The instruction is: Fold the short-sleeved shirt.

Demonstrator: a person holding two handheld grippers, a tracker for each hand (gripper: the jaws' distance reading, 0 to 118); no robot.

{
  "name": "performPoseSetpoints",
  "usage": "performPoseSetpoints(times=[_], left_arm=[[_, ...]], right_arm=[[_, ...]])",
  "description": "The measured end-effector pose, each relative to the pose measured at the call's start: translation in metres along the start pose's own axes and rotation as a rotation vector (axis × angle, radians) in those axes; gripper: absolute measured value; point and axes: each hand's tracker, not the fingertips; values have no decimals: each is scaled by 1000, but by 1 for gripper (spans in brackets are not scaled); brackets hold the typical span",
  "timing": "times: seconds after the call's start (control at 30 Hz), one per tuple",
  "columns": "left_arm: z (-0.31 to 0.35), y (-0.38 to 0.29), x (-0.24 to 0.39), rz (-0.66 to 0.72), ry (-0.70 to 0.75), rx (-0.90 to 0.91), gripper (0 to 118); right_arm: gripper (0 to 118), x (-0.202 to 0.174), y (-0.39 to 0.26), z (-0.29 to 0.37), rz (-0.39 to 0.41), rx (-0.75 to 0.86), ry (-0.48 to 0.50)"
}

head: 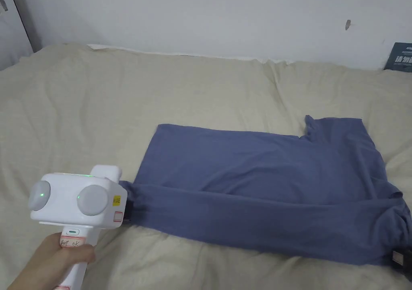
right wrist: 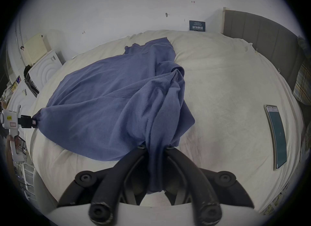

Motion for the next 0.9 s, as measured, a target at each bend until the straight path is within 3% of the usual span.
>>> performPoseSetpoints(times=[0.23,0.5,0.7,0.83,0.87,0.9], left_arm=[[34,1,-27,91,-138,55,4],[75,-29,-23,23,-82,88,4],[89,-100,-14,-73,-22,14,4],[74,-132,-19,-48,-47,-30,4],[71,-137,-20,-30,-54,-29,5],[69,-139,-22,-18,-70,-18,11]], right_arm=[[11,3,5,26,8,28,20],[11,-1,-15,72,85,48,6],[11,18,-71,98,30,-37,44],[11,22,-104,96,72,-90,-2],[15,22,-107,95,64,-88,10],[26,23,-109,93,44,-92,17]])
